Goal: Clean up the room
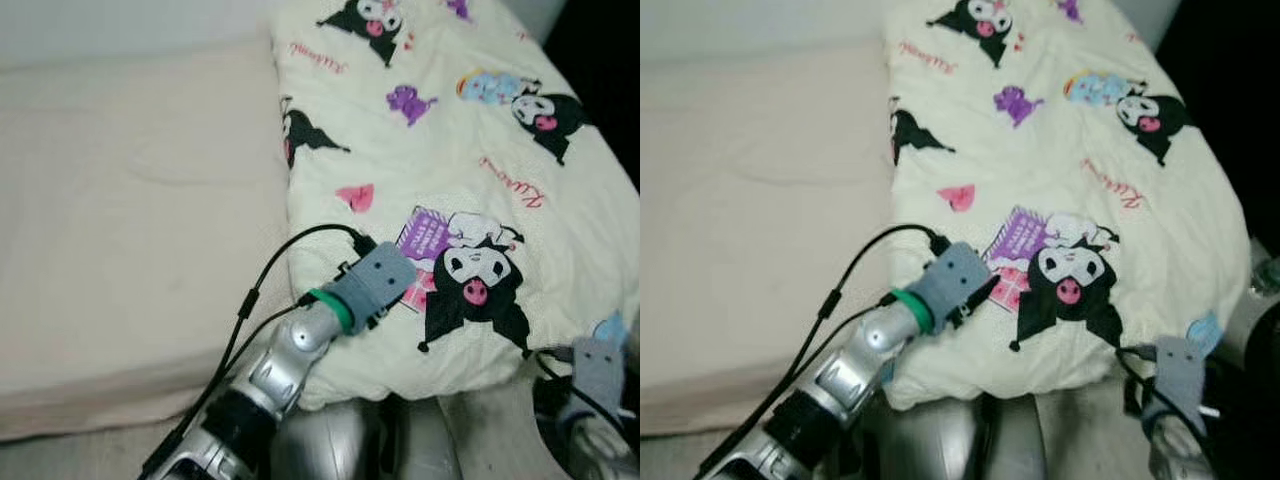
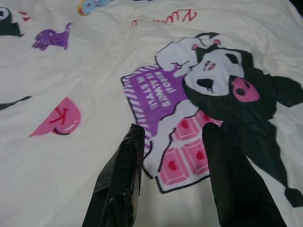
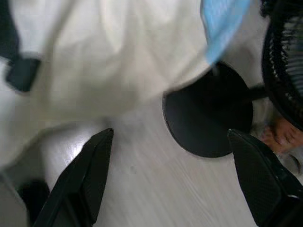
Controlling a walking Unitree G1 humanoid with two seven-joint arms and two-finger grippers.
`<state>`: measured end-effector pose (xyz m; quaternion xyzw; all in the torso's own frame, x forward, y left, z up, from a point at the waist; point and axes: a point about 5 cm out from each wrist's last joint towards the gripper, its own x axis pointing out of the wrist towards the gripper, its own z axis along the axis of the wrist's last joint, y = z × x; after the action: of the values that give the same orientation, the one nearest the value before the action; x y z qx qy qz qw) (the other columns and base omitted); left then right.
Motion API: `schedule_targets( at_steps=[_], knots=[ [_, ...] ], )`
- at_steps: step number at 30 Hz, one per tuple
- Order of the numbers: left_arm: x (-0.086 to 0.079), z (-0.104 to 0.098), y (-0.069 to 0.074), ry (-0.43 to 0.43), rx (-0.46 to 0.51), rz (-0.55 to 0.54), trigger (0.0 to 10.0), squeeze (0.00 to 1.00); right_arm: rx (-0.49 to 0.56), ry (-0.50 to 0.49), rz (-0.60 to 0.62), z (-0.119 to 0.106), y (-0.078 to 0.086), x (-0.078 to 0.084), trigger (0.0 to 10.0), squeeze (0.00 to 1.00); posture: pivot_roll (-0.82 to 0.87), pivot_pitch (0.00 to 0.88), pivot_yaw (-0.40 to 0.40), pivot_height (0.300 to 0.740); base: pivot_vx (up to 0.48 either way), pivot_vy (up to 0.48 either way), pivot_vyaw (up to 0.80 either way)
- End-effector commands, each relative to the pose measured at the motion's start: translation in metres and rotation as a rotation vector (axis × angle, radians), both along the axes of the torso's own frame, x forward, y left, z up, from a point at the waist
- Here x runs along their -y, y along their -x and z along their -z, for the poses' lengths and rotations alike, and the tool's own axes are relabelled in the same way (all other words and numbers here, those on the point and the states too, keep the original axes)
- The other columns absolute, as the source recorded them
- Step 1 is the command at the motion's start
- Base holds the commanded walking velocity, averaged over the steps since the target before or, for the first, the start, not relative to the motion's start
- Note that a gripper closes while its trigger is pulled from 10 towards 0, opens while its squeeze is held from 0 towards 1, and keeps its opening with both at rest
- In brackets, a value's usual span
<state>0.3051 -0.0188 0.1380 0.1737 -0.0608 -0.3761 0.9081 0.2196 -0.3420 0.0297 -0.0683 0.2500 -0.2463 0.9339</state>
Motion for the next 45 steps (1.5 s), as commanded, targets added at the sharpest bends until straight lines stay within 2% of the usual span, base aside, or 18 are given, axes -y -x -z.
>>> schedule_targets(
  at_steps=[1,3,4,8,10,11,13,14,18,20,23,25,28,34,38,40,42,45],
  knots=[
    [-0.001,0.009,0.003,-0.011,-0.031,0.006,10.0,0.0,0.041,-0.021,-0.021,0.001,0.001,-0.001,10.0,0.0,-0.07,0.194,0.134,0.605,0.0,0.0,0.0],
    [-0.01,0.008,0.002,0.013,-0.037,0.016,10.0,0.0,0.195,-0.011,-0.216,-0.021,-0.021,-0.012,10.0,0.0,-0.05,0.199,0.133,0.605,0.0,0.0,0.0],
    [-0.01,0.008,0.002,0.013,-0.037,0.016,10.0,0.0,0.195,-0.011,-0.216,-0.021,-0.021,-0.012,10.0,0.0,-0.05,0.199,0.133,0.605,0.0,0.0,0.0],
    [-0.032,0.004,-0.003,0.026,-0.033,0.003,10.0,0.0,0.339,0.043,-0.361,-0.056,-0.053,-0.034,10.0,0.0,-0.03,0.205,0.13,0.605,0.0,0.0,0.0],
    [-0.032,0.004,-0.003,0.026,-0.033,0.003,10.0,0.0,0.339,0.043,-0.361,-0.056,-0.053,-0.034,10.0,0.0,-0.03,0.205,0.13,0.605,0.0,0.0,0.0],
    [-0.05,0.001,-0.007,0.027,-0.028,-0.019,10.0,0.0,0.396,0.04,-0.396,-0.067,-0.073,-0.05,10.0,0.0,-0.01,0.216,0.148,0.605,0.0,0.0,0.0],
    [-0.056,-0.001,-0.007,0.027,-0.026,-0.025,10.0,0.0,0.391,0.034,-0.402,-0.065,-0.081,-0.056,10.0,0.0,0.0,0.222,0.157,0.605,0.0,0.0,0.0],
    [-0.066,-0.003,-0.005,0.032,-0.026,-0.027,10.0,0.0,0.306,-0.016,-0.366,-0.049,-0.089,-0.059,10.0,0.0,0.01,0.228,0.162,0.605,0.0,0.0,0.0],
    [-0.069,-0.005,-0.004,0.035,-0.028,-0.026,10.0,0.0,0.265,-0.039,-0.339,-0.042,-0.089,-0.059,10.0,0.0,0.01,0.228,0.162,0.605,0.0,0.0,0.0],
    [-0.08,-0.01,-0.002,0.048,-0.027,-0.037,10.0,0.0,0.153,-0.095,-0.252,-0.024,-0.081,-0.048,10.0,0.0,0.04,0.239,0.16,0.605,0.0,0.0,0.0],
    [-0.086,-0.013,-0.002,0.059,-0.029,-0.048,10.0,0.0,0.104,-0.103,-0.21,-0.016,-0.074,-0.04,10.0,0.0,0.04,0.241,0.159,0.605,0.0,0.0,0.0],
    [-0.093,-0.016,-0.002,0.069,-0.03,-0.066,10.0,0.0,0.061,-0.103,-0.143,-0.01,-0.064,-0.028,10.0,0.0,0.03,0.243,0.155,0.605,0.0,0.0,0.0],
    [-0.103,-0.02,-0.002,0.078,-0.028,-0.083,10.0,0.0,-0.044,-0.058,0.019,0.004,-0.031,0.003,10.0,0.0,0.02,0.241,0.146,0.605,0.0,0.0,0.0],
    [-0.101,-0.023,-0.003,0.084,-0.027,-0.08,10.0,0.0,-0.119,-0.003,0.092,0.014,-0.01,0.015,10.0,0.0,0.01,0.235,0.145,0.605,0.0,0.0,0.0],
    [-0.089,-0.025,0.0,0.097,-0.025,-0.047,10.0,0.0,0.155,-0.092,-0.087,-0.006,-0.035,-0.002,10.0,0.0,-0.01,0.223,0.148,0.605,0.0,0.0,0.0],
    [-0.087,-0.025,0.001,0.096,-0.021,-0.037,10.0,0.0,0.227,-0.126,-0.137,-0.013,-0.042,-0.008,10.0,0.0,-0.01,0.223,0.148,0.605,0.0,0.0,0.0],
    [-0.073,-0.028,0.005,0.082,0.022,0.012,10.0,0.0,0.403,-0.222,-0.364,-0.037,-0.063,-0.035,10.0,0.0,-0.02,0.217,0.138,0.605,0.0,0.0,0.0],
    [-0.061,-0.03,0.007,0.075,0.048,0.048,10.0,0.0,0.473,-0.246,-0.482,-0.052,-0.068,-0.05,10.0,0.0,-0.02,0.216,0.133,0.605,0.0,0.0,0.0]
  ],
)
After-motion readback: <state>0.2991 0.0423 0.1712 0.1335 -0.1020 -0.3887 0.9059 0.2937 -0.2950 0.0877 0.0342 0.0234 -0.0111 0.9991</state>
